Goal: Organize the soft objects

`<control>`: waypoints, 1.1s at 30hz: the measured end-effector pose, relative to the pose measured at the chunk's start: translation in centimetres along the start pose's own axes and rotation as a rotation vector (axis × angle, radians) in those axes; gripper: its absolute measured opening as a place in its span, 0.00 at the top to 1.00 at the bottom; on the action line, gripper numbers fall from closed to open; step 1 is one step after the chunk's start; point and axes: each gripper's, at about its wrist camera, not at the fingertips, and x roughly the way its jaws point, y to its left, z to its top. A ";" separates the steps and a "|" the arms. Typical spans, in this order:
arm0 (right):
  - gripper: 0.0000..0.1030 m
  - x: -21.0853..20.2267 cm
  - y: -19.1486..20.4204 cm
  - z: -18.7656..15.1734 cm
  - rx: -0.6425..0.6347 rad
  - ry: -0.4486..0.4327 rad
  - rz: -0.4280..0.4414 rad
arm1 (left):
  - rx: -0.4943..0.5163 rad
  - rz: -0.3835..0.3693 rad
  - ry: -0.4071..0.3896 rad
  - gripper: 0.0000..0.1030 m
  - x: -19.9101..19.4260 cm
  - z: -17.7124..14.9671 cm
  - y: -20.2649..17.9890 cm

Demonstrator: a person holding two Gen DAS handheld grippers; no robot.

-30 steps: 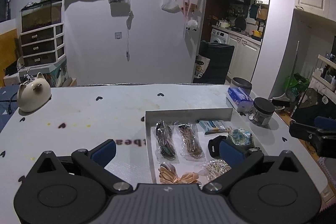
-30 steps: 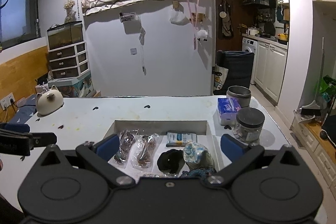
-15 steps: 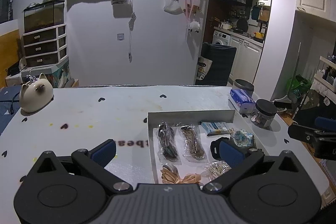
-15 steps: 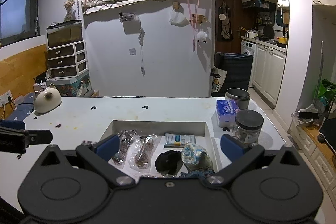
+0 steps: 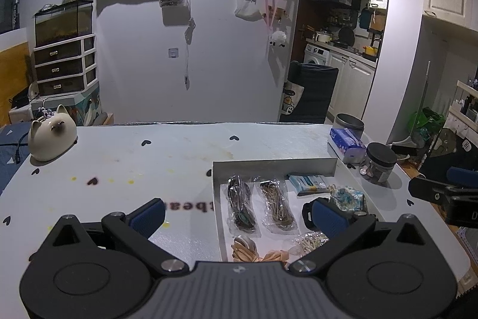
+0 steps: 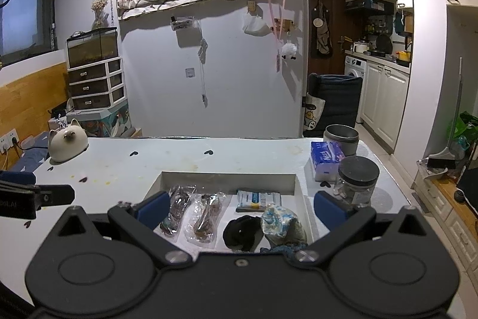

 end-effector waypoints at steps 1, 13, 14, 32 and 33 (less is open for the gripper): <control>0.00 0.0 0.0 0.0 0.000 0.000 0.000 | 0.000 0.000 0.000 0.00 0.0 0.0 0.0; 0.00 0.4 0.1 0.0 0.002 0.004 0.002 | 0.000 0.001 0.001 0.00 0.0 0.0 -0.1; 0.00 0.5 0.1 0.0 0.002 0.005 0.002 | 0.000 0.001 0.001 0.00 0.0 0.0 0.0; 0.00 0.5 0.2 0.0 0.001 0.005 0.002 | 0.000 0.001 0.001 0.00 0.1 0.1 0.1; 0.00 0.5 0.2 0.0 0.001 0.005 0.002 | 0.000 0.000 0.001 0.00 0.1 0.1 0.1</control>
